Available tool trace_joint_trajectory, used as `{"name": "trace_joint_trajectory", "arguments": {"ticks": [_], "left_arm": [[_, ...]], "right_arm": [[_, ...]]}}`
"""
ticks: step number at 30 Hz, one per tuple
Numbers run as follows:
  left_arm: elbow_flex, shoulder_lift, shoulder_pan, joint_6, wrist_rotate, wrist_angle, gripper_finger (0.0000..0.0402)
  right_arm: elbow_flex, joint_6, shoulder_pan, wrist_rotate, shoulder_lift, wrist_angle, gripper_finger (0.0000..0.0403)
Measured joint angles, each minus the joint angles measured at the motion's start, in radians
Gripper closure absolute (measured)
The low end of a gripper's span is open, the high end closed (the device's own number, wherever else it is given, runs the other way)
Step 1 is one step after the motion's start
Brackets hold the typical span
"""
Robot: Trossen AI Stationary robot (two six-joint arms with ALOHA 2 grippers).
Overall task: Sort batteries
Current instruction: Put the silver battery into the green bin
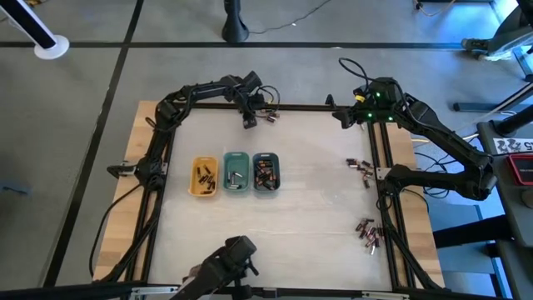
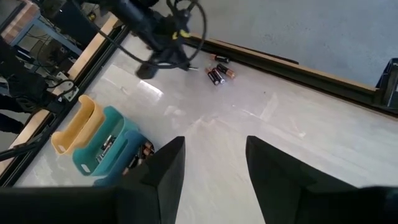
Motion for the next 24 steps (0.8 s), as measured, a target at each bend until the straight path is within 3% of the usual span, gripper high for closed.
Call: {"name": "trace_joint_trajectory", "arguments": {"ticks": [9,13,17,24], "left_arm": [[0.001,-0.142,-0.012,0.073,0.062,-0.357,0.0379],[-0.046,-0.252,-0.035,0.052,0.15,-0.362,0.0385],[-0.144,-0.359,-0.074,-0.006,0.171,-0.319,0.0384],[-0.468,-0.56,-0.184,-0.12,0.182,-0.188,0.0383]], "right_arm": [[0.0,-0.021,0.0,0.0,0.0,0.002,0.023],[0.0,-0.025,0.0,0.001,0.0,0.008,0.023],[0.0,-0.025,0.0,0.002,0.0,0.024,0.023],[0.0,-0.028,0.0,0.019,0.0,0.04,0.023]]}}
